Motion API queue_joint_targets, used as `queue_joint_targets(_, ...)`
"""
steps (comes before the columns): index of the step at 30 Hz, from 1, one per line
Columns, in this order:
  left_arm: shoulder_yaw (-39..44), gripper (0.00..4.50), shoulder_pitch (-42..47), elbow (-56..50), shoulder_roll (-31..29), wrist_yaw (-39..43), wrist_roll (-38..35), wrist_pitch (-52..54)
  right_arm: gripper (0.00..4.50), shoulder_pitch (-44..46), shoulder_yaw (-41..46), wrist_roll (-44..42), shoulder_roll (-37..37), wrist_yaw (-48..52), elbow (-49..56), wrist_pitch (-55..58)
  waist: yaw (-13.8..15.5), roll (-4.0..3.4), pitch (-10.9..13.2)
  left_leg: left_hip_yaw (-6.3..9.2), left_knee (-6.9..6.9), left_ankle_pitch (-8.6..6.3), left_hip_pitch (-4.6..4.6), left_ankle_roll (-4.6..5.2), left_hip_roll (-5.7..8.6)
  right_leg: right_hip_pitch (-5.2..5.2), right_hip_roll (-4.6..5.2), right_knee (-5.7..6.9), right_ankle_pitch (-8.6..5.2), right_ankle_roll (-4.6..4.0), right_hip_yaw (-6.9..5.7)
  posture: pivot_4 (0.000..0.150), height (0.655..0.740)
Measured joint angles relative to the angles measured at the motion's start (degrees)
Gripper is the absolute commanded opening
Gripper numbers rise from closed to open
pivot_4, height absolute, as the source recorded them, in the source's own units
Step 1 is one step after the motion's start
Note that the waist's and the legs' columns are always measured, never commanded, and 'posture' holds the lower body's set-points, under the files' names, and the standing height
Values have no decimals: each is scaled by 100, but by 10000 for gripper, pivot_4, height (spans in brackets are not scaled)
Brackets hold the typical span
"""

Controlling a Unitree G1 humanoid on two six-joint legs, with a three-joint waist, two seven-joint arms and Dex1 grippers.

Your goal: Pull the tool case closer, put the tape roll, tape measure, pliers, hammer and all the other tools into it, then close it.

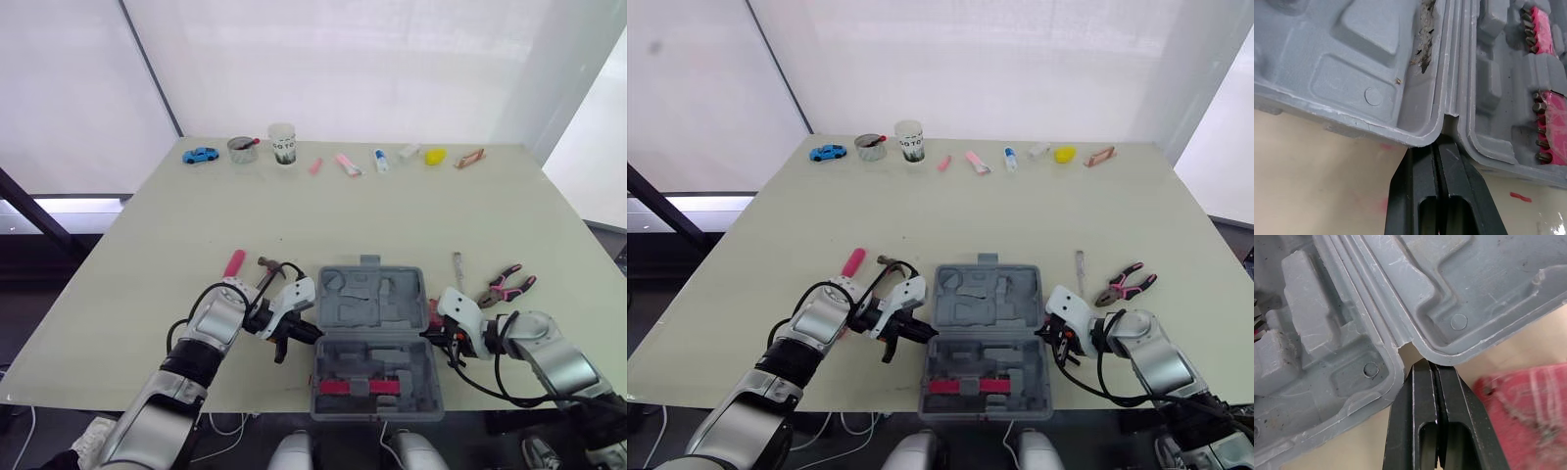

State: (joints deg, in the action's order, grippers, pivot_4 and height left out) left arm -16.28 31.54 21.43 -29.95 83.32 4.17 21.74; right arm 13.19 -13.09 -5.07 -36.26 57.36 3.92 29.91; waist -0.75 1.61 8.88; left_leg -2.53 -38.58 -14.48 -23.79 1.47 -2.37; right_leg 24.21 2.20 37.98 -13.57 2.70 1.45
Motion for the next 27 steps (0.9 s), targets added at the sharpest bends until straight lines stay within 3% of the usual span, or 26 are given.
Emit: queue_joint_targets(27,-279,336,-553,-875,-489,31,-439,499,0,-611,42,-221,40,-192,726,507,7,-1,-1,1,-2,0,2,0,-1,-3,-1,0,-1,0,0,1500,7400)
